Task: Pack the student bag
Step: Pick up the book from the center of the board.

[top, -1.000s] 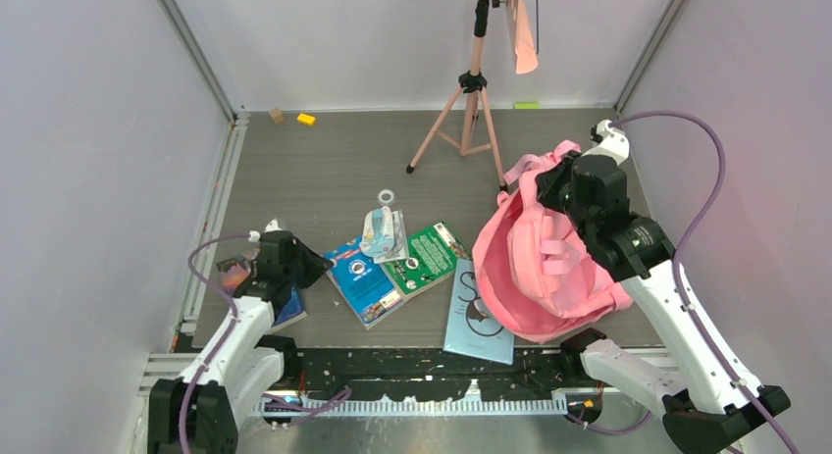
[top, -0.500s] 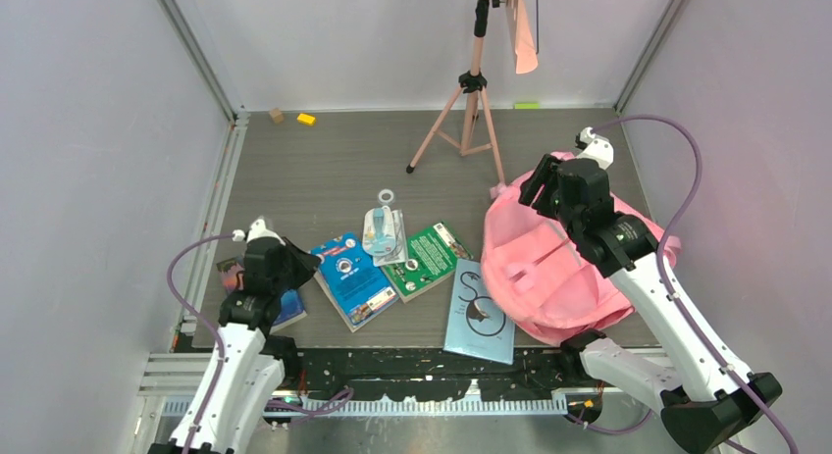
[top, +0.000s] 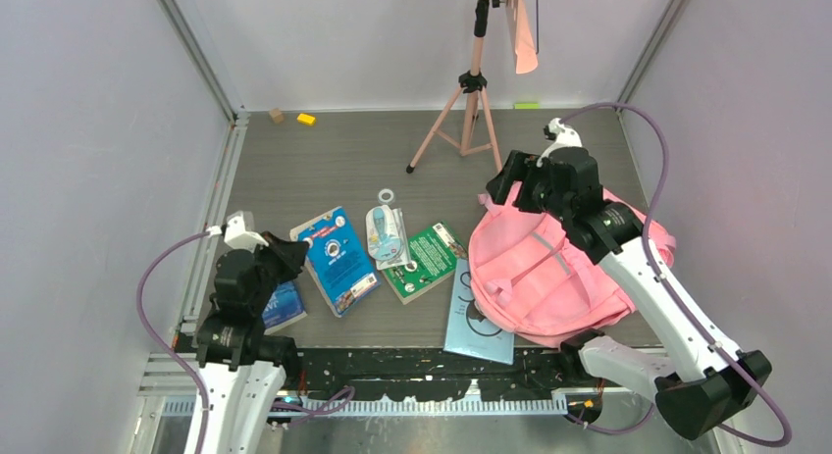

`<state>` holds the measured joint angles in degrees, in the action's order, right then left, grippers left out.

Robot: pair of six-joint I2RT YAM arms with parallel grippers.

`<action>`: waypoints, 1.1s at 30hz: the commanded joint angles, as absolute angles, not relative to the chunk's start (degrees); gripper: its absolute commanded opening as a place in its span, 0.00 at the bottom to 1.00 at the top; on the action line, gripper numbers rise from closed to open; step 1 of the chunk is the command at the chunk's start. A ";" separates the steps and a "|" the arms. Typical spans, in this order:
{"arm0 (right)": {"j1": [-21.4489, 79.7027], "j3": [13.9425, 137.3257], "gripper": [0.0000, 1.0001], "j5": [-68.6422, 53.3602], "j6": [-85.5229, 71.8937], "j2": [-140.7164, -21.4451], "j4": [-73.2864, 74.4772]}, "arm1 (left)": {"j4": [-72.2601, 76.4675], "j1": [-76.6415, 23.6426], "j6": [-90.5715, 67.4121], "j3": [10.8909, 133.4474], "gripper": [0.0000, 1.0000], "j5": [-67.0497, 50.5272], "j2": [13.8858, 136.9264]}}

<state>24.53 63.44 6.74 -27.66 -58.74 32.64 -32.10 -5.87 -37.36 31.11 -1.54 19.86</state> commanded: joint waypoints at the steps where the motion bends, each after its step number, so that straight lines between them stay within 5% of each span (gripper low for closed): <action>1: 26.17 64.87 0.84 -10.19 -25.32 -60.77 24.14 | -28.44 -5.72 -34.21 35.56 0.00 -6.04 16.02; 18: 41.54 61.15 0.85 -20.60 -24.97 -75.72 -1.96 | -18.70 -5.71 -36.90 39.99 0.00 -20.56 11.07; 33: 48.21 65.05 0.85 -26.67 -26.55 -82.49 -7.29 | -12.11 -5.71 -41.90 40.24 0.00 -24.37 11.13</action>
